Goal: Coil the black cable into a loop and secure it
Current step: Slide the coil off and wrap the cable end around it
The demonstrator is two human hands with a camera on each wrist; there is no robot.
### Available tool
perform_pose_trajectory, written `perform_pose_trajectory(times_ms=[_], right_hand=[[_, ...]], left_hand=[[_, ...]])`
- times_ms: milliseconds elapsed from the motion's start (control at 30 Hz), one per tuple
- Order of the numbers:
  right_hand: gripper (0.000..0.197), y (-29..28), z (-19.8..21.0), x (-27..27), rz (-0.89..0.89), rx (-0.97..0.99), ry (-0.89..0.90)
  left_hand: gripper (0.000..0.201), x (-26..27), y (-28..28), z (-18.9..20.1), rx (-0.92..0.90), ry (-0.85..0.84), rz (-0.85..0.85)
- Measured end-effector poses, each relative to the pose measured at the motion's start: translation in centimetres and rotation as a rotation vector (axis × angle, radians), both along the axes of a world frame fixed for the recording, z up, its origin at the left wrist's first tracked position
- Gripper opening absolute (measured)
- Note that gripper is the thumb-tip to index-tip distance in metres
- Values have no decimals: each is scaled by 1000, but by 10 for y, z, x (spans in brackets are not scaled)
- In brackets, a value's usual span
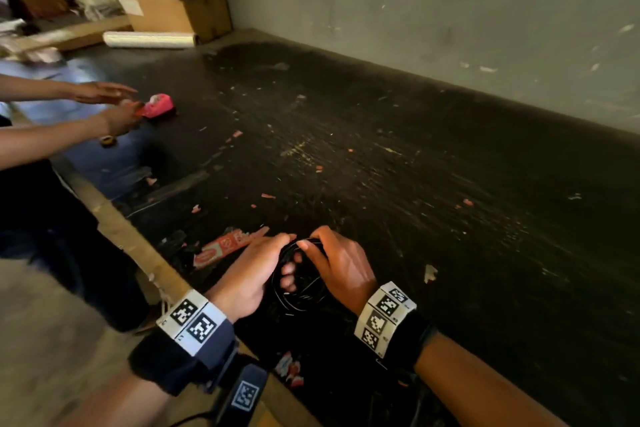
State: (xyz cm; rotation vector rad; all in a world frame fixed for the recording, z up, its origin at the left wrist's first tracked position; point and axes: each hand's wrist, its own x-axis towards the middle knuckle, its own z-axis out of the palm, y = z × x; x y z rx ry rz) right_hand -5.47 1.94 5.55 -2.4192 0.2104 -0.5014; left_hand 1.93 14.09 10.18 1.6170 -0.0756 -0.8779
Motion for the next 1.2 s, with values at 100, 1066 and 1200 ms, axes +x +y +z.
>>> perform_pose_trajectory(times_ms=[100,1066,1200], right_hand=[[31,12,-10,10,38,-5,34],[9,-17,-17,-19,-269,314,276],[7,-21,6,-62,-195,156,190]], left_hand=[[27,8,4,-22,114,-58,45],[21,32,0,-49,67,-30,-558],[19,-1,-28,-40,-31,-94,-666]])
